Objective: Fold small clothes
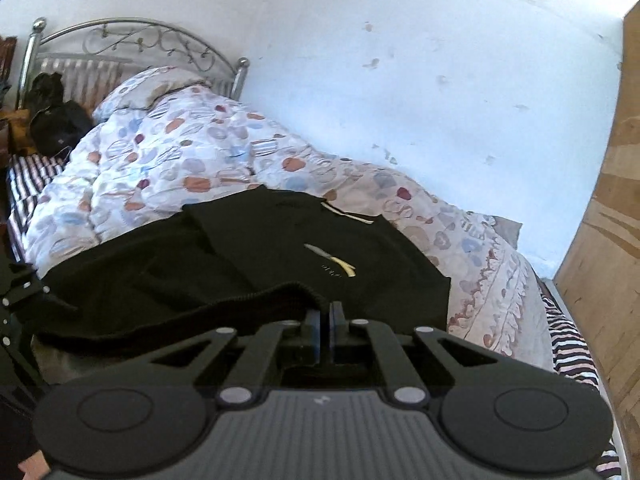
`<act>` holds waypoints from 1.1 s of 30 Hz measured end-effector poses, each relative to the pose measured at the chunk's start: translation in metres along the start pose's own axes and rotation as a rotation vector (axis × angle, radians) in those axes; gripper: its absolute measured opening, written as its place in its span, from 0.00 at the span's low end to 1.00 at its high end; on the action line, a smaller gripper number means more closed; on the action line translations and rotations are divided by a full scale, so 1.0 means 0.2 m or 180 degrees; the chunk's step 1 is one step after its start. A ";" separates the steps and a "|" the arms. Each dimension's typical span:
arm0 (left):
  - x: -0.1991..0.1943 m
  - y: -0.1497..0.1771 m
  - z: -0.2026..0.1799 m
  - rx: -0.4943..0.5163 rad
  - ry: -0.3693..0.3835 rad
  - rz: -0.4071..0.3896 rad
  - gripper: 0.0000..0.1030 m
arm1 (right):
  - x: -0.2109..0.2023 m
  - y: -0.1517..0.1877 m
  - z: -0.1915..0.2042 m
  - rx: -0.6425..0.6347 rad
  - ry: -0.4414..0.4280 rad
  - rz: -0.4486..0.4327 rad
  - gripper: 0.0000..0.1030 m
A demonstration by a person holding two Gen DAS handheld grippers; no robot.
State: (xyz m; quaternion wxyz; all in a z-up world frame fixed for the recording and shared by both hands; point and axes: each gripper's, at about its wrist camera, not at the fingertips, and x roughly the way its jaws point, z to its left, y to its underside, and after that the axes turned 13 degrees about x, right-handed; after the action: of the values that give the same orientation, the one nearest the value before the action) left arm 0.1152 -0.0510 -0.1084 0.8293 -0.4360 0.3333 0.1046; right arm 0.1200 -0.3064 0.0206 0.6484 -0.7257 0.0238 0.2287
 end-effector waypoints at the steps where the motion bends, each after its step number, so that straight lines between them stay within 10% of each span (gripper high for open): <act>1: 0.00 0.01 0.03 0.0000 -0.0042 0.0021 0.82 | 0.00 0.00 0.00 0.0022 0.0013 -0.0007 0.04; 5: -0.04 0.05 0.15 -0.0019 -0.0191 0.0023 0.48 | 0.02 0.03 -0.03 0.0087 -0.0003 -0.0006 0.04; 13: -0.09 0.07 0.19 0.0265 -0.0493 -0.0017 0.43 | -0.13 0.20 -0.02 -0.0108 -0.0030 0.0061 0.04; 16: -0.15 0.08 0.17 0.0220 -0.0400 -0.0129 0.07 | -0.21 0.29 0.01 -0.0195 -0.0032 0.0138 0.04; 20: -0.21 0.07 0.15 0.0228 -0.0440 -0.0233 0.04 | -0.26 0.45 0.08 -0.0522 -0.0001 0.0194 0.08; 33: -0.30 0.02 0.21 0.0160 -0.0493 -0.0352 0.04 | -0.24 0.70 0.30 -0.1373 -0.0080 0.0202 0.74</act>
State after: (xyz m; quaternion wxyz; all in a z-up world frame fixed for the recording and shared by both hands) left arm 0.0881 -0.0085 -0.0554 0.8678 -0.4235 0.2461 0.0837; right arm 0.0126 -0.2837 -0.0945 0.4709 -0.8436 -0.0109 0.2577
